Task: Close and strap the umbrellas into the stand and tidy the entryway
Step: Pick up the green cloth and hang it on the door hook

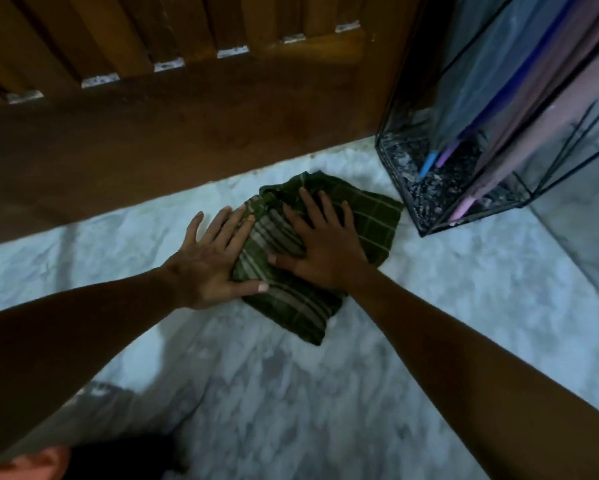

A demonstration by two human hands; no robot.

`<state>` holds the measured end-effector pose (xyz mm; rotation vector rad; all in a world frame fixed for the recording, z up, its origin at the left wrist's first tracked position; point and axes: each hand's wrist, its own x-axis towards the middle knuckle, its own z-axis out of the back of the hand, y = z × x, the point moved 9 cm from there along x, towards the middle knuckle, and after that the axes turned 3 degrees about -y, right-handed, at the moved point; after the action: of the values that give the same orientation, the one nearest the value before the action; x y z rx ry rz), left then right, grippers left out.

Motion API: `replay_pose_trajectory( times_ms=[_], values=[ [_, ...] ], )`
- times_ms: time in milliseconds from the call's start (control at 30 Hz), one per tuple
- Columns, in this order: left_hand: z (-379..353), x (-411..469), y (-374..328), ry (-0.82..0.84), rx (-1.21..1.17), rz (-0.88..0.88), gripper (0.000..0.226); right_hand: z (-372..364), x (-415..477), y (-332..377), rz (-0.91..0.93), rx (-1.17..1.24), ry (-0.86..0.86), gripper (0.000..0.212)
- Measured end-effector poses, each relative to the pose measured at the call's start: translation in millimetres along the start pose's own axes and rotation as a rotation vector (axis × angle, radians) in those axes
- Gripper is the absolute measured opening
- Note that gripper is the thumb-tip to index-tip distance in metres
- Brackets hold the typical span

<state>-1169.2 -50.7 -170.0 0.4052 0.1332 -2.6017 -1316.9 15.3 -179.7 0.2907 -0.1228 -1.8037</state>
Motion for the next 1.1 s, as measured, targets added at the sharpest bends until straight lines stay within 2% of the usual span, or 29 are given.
replay_pose_trajectory(
  times_ms=[233,467,600,767,867,1100],
  values=[
    [-13,-36,-66,0.059,0.115,-0.16,0.121,-11,-87,0,0.072,0.004,-0.091,0.093],
    [-9,-22,-166,0.057,0.074,-0.327,0.128,-1,-169,-70,-0.005,0.022,-0.091,0.097],
    [-8,14,-231,0.104,0.044,-0.285,0.132,14,-202,-150,-0.177,0.001,-0.065,0.101],
    [14,70,-316,0.137,0.058,-0.248,0.136,28,-257,-260,-0.618,0.145,0.045,0.11],
    [17,79,-358,0.149,0.105,-0.329,0.137,27,-299,-276,-0.741,0.151,0.029,0.116],
    [-3,33,-433,0.147,0.138,-0.571,0.137,12,-401,-269,-0.879,0.19,0.007,0.123]
  ],
)
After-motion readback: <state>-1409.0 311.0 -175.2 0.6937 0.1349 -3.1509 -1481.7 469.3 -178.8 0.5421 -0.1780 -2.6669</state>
